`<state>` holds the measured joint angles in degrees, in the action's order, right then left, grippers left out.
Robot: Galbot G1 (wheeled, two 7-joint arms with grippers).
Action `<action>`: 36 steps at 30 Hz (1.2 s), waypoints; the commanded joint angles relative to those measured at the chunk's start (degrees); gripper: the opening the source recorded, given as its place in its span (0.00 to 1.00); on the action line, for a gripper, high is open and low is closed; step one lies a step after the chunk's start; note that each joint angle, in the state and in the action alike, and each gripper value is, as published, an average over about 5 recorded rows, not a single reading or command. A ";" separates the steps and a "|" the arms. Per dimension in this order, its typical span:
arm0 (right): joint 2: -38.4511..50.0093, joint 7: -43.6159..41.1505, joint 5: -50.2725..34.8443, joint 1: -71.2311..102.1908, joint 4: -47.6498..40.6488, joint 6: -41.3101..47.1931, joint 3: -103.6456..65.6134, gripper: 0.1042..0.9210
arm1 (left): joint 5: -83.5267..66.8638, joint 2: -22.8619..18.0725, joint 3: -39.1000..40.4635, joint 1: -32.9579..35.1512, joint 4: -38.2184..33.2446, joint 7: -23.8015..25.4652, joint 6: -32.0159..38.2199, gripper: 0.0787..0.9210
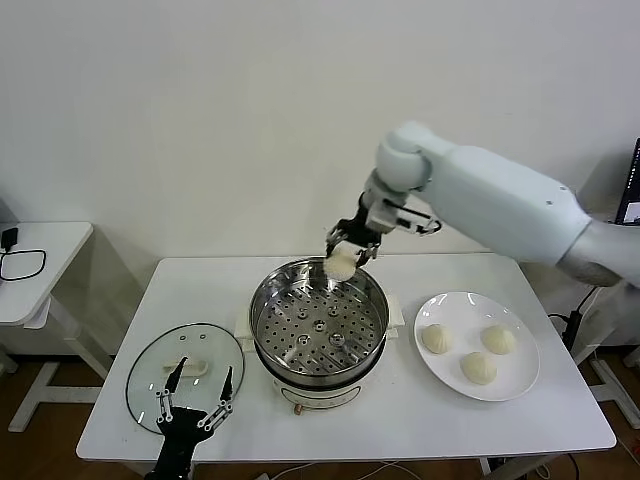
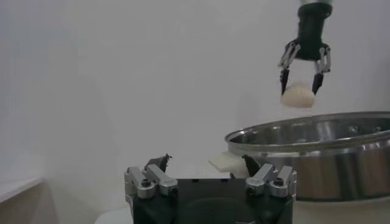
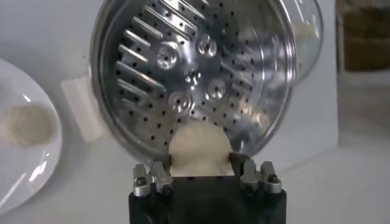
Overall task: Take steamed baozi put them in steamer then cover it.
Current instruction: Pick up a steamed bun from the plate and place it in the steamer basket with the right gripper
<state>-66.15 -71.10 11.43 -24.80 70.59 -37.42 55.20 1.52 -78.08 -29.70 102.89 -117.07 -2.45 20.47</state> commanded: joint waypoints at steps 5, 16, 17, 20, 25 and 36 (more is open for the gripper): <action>-9.26 -0.02 10.72 5.73 -5.42 -3.57 -0.68 0.69 | -0.02 -0.10 -0.21 0.05 -0.22 -0.14 0.26 0.88; -12.01 -0.29 15.27 7.94 -9.51 -4.31 -1.95 0.69 | -0.12 -0.01 -0.66 -0.07 -0.09 -0.22 0.48 0.88; -12.10 -0.43 15.38 7.98 -9.66 -4.31 -1.96 0.69 | -0.12 -0.01 -0.63 -0.09 -0.10 -0.22 0.48 0.88; -12.22 -0.98 15.44 8.01 -9.95 -4.28 -1.91 0.70 | -0.11 0.00 -0.62 -0.12 -0.11 -0.23 0.48 0.88; -12.17 -1.53 15.04 8.00 -10.21 -4.30 -1.58 0.76 | -0.12 0.02 -0.73 -0.08 -0.04 -0.25 0.58 0.88; -4.64 -2.92 3.64 4.09 -3.91 2.05 -2.16 0.88 | -0.11 -0.21 -0.83 -0.33 0.01 -0.50 0.38 0.88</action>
<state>-75.37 -72.70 21.90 -18.62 63.06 -39.50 53.32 1.40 -78.28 -30.51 102.55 -117.15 -2.94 20.91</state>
